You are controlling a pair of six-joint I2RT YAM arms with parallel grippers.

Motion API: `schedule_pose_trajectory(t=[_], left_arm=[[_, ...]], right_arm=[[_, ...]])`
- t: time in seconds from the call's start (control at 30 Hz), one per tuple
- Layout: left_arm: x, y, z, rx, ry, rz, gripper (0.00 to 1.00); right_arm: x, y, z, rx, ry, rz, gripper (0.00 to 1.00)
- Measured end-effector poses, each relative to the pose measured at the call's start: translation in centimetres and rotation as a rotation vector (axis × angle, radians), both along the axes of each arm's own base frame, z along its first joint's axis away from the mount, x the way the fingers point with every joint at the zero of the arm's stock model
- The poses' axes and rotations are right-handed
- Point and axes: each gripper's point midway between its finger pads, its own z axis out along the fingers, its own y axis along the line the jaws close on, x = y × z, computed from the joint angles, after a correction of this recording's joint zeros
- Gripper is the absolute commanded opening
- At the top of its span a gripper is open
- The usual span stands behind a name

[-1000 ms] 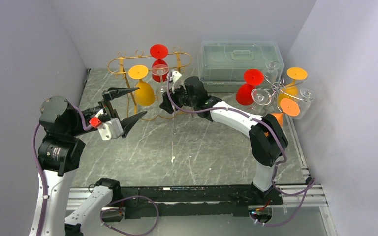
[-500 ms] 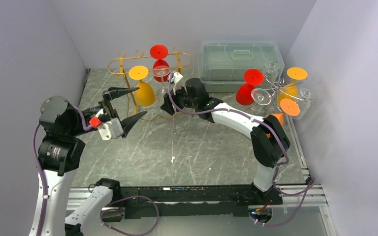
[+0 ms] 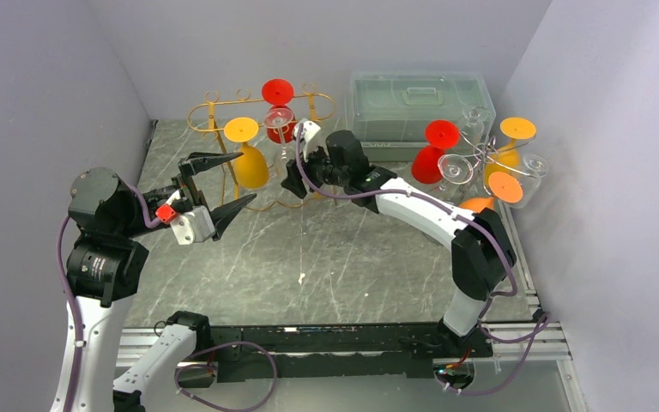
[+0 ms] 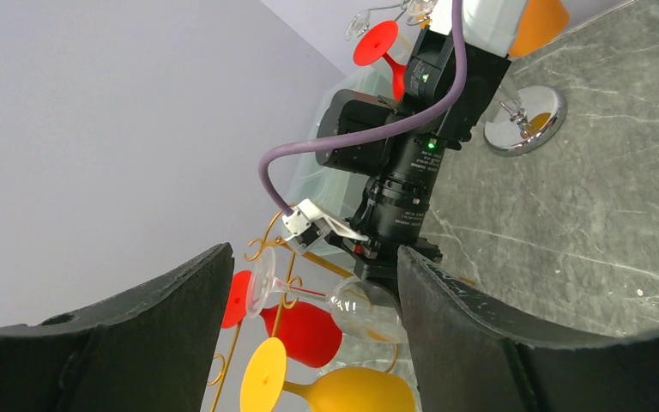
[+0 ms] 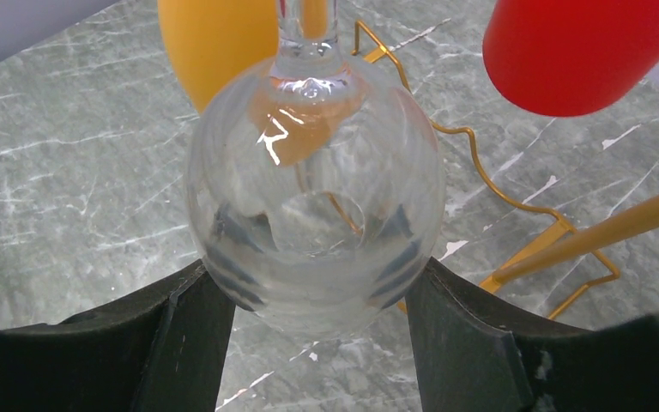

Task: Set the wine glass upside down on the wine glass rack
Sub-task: Place the wine glass at the wine rack.

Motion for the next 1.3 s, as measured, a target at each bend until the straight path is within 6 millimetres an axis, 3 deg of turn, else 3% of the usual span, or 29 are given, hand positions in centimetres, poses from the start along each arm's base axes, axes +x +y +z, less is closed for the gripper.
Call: schedule_pose_trajectory(t=[0.33,0.97,1.3], left_arm=[[0.0,0.0,0.0,0.0,0.0,0.0,0.75],[0.0,0.0,0.0,0.0,0.0,0.0,0.75],[0.0,0.0,0.0,0.0,0.0,0.0,0.75]], right_arm=[[1.1,1.0,1.5,-0.001,-0.003,0.003,0.42],[2.3,-0.2,-1.4,-0.002,0.075,-0.024,0.41],[1.2,-0.7,-1.8,0.008,0.085,-0.008,0.41]])
